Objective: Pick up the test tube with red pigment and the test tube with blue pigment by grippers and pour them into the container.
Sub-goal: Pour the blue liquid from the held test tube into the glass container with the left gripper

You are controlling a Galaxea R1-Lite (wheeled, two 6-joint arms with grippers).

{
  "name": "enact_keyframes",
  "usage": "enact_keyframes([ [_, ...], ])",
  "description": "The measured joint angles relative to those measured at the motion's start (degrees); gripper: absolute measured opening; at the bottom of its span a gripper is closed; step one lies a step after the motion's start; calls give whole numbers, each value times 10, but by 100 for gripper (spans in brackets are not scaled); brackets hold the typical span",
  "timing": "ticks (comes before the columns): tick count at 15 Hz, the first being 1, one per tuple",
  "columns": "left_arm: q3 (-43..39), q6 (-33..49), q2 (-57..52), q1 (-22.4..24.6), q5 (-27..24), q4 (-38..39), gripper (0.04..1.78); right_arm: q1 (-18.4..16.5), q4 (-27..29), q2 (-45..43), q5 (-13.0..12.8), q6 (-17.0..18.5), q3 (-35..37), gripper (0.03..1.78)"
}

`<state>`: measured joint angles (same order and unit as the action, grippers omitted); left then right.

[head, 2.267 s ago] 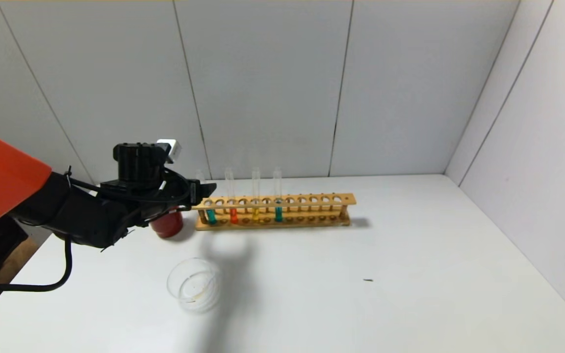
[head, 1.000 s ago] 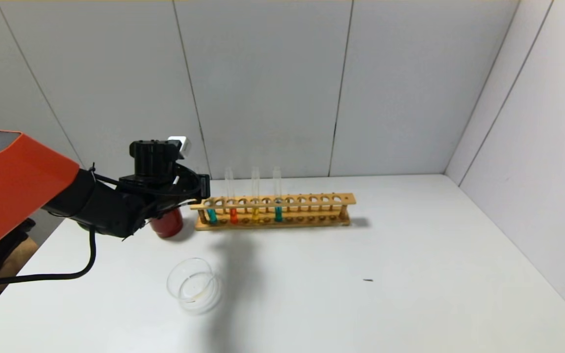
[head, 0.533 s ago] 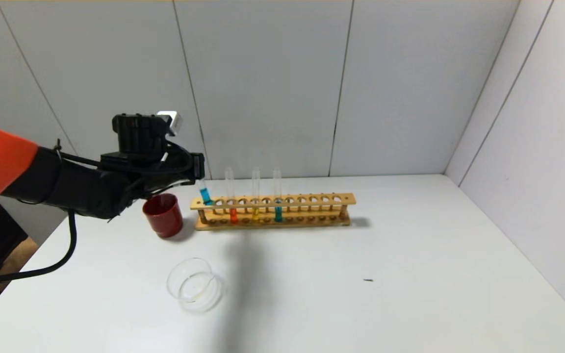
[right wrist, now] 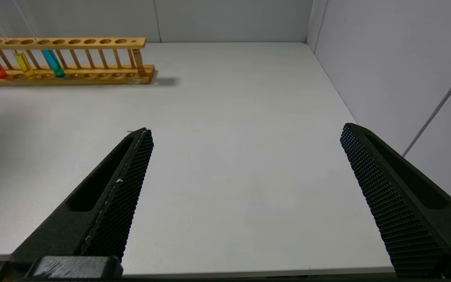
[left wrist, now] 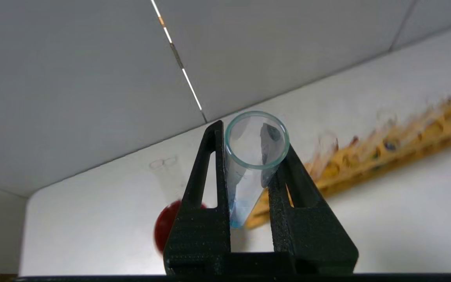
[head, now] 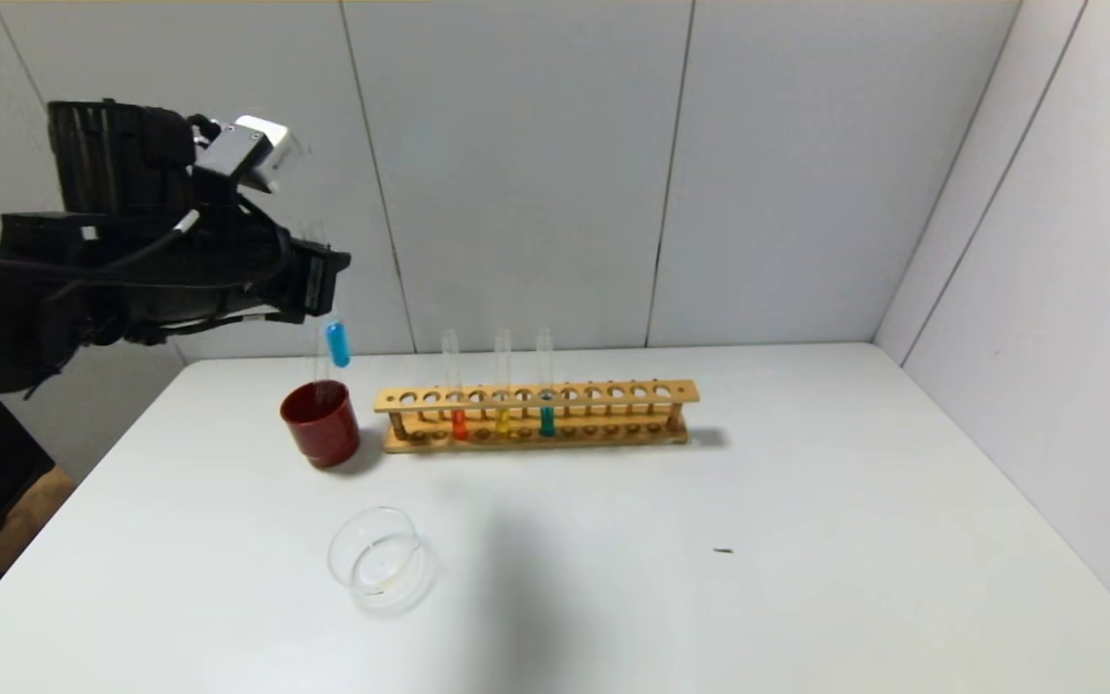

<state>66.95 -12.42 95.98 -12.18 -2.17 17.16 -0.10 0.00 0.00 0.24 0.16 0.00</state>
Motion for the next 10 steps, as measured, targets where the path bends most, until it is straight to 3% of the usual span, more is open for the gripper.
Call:
enact_keyframes([
  [3,-76,-103,-53,37,-116,-2,33,0,0,0,0,0,0,175],
  [6,-133,-230,-83,83,-193,-8,33,0,0,0,0,0,0,175],
  [8,-148,-327,-89,97,-216,-40,33,0,0,0,0,0,0,175],
  [10,-154,-419,-85,103,-204,-77,33,0,0,0,0,0,0,175],
])
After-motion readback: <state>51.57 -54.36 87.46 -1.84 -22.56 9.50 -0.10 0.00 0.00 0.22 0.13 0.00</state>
